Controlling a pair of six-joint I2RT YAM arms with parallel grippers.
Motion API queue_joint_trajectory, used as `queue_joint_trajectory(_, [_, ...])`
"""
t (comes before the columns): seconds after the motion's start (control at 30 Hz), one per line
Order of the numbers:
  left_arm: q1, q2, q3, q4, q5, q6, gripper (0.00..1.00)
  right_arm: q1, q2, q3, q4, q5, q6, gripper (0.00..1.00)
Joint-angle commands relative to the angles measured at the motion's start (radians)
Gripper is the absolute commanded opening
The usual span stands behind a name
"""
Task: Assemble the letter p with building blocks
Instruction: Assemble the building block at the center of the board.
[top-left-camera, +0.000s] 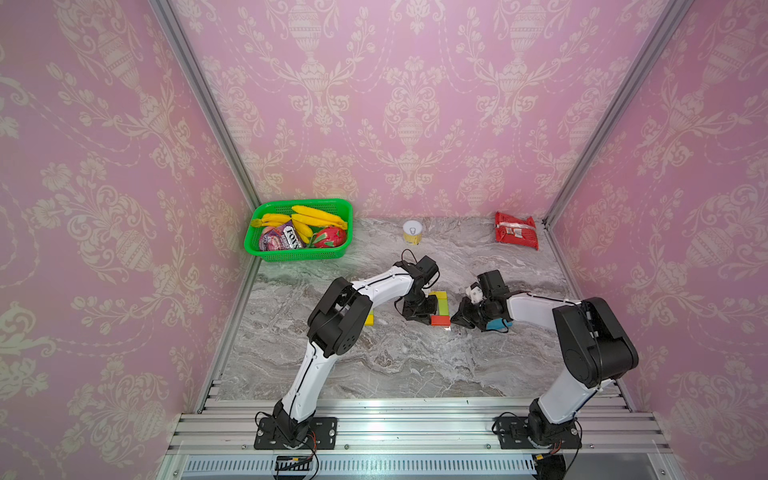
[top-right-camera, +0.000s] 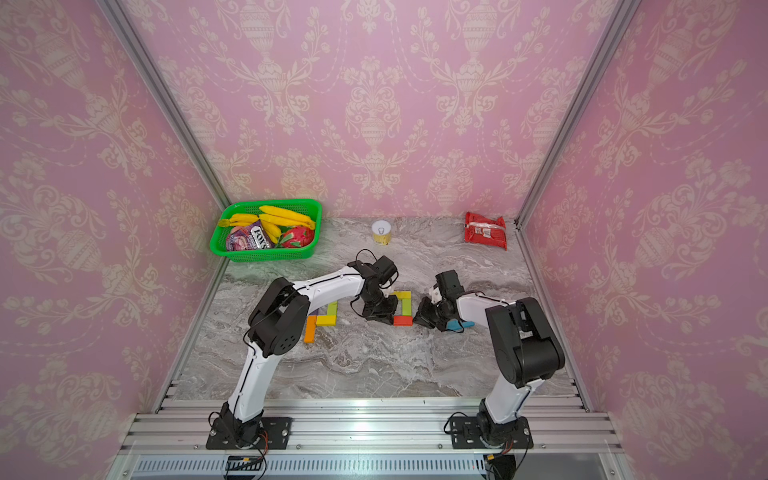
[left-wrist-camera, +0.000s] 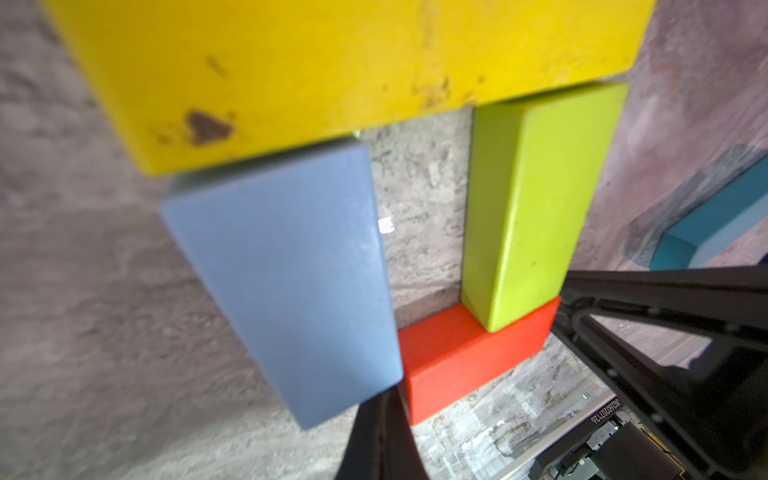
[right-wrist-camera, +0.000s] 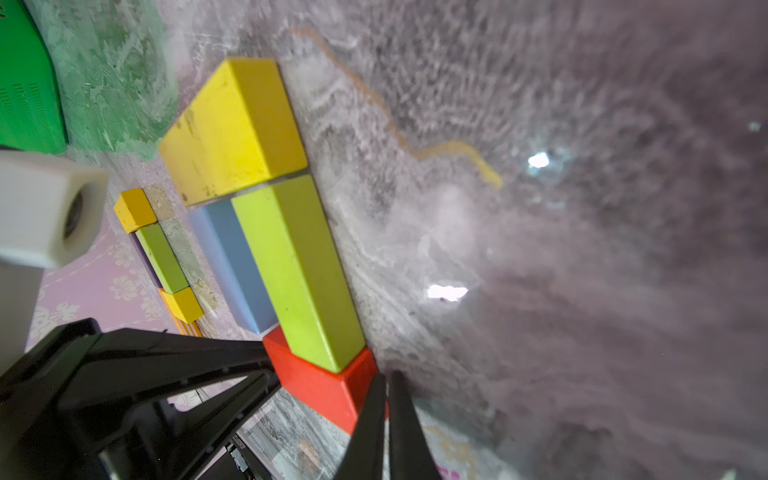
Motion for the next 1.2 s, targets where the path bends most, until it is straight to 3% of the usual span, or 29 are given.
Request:
queue_joint_trajectory(0.0, [-0.005,0.011,0.021,0.037,-0.002,-0.011,0.00,0.005,0.026,0.008,-0.009,-0.007,-0.004,0.09])
queue_joint_trajectory(0.7, [-0.006,-0.011,-0.009,0.051,-0.020,-0.019,0.00,0.005,0.029,0.011,-0.011,-0.002,-0.007,0.09])
queue_joint_trajectory(1.17, [0.004,-0.106,-0.063,0.024,-0.117,0.003,0.07,-0.007,-0.091,0.020,-0.150,0.120,-0.050,0.09])
